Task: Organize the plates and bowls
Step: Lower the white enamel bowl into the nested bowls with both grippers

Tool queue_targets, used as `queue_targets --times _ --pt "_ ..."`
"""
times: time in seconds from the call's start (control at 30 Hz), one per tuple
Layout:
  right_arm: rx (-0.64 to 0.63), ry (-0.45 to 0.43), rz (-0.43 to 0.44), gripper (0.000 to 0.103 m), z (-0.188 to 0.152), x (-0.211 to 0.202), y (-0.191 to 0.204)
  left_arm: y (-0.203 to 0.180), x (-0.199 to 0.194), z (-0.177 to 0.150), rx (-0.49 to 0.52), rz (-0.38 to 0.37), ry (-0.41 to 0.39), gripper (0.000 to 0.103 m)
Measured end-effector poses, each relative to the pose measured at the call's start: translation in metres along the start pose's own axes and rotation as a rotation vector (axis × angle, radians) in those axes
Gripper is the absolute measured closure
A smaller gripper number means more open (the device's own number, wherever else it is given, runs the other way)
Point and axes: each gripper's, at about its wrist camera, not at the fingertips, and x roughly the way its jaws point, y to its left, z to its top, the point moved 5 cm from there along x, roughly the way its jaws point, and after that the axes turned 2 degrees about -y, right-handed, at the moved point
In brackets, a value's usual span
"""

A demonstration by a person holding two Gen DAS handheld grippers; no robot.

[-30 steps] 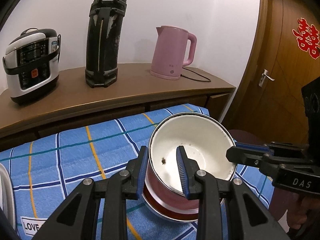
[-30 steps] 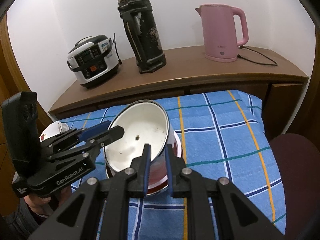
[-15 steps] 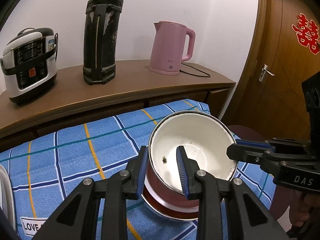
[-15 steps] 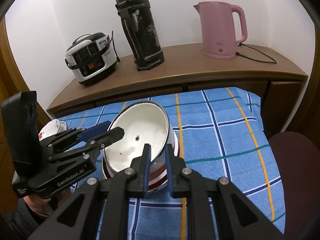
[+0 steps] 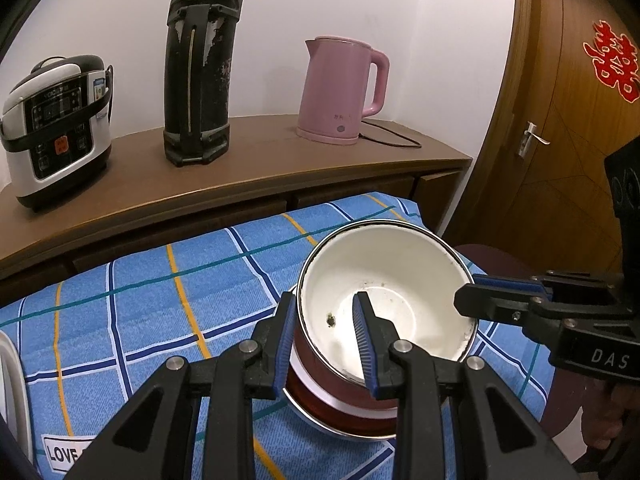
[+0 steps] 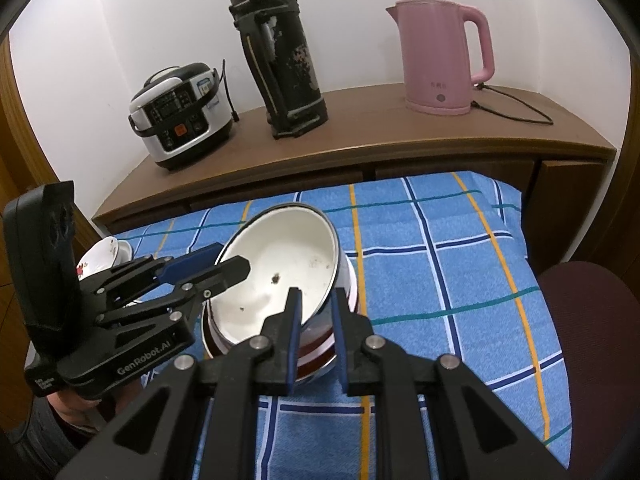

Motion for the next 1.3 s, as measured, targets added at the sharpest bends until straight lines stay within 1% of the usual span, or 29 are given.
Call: queue_targets --times 0.47,0.87,1.3 --pt "0.006 0.024 0.001 0.087 -0.010 0.007 0.000 0.001 0.003 -0.001 0.004 0.002 0.022 0.072" --pt "0.007 0.037 0.021 0.087 -0.014 0.011 0.003 0.006 0.009 -0.003 -0.002 0.004 0.064 0.072" --pt "0.019 0.039 0.046 0.087 -0.012 0.017 0.008 0.015 0.009 -0.003 -0.023 0.002 0.090 0.072"
